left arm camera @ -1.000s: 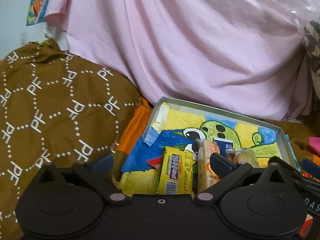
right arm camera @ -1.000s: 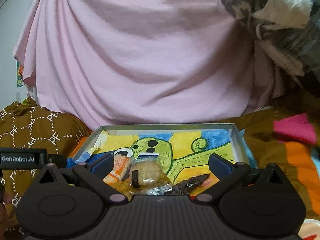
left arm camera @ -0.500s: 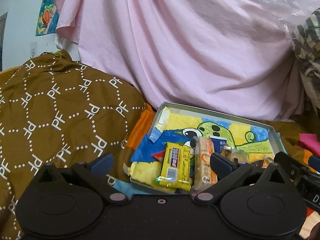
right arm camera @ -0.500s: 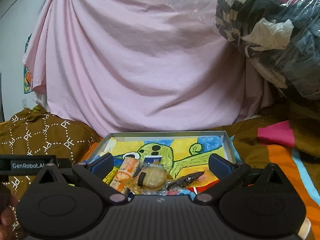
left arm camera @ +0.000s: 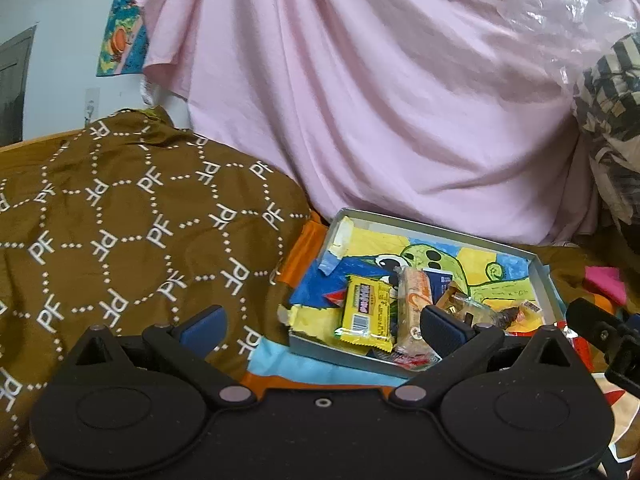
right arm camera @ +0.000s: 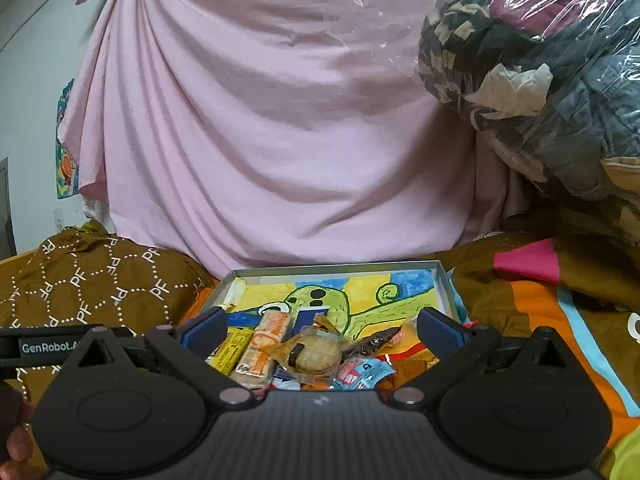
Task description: Organize snacks
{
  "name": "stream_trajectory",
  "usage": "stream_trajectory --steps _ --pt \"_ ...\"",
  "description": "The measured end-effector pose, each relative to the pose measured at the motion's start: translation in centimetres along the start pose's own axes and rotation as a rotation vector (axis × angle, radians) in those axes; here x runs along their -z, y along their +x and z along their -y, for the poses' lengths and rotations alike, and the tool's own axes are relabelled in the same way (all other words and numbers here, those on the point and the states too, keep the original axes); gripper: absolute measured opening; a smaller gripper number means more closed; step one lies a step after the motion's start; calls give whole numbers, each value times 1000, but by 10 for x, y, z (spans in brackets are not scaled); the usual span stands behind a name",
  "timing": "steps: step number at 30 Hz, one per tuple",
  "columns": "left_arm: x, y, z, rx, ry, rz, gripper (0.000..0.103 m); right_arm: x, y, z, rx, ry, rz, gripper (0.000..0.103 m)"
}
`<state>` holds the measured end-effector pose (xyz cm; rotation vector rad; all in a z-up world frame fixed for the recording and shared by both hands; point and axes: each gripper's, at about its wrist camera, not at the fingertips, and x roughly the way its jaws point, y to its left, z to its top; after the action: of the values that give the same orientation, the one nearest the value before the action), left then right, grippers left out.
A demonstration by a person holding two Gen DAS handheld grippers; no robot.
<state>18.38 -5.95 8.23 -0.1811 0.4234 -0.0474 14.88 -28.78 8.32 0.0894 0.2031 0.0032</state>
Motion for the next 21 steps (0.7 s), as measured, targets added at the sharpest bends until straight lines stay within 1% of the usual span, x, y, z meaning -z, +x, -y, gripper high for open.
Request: stream_trajectory --steps 9,14,21 --pt "8 -25 -13 -26 -4 11 102 2 -24 -5 13 22 11 103" --pt "11 -40 -17 -27 7 20 102 5 -38 -7 16 39 13 103" --pt "15 -60 -24 -27 -10 17 102 12 -56 -13 22 44 10 103"
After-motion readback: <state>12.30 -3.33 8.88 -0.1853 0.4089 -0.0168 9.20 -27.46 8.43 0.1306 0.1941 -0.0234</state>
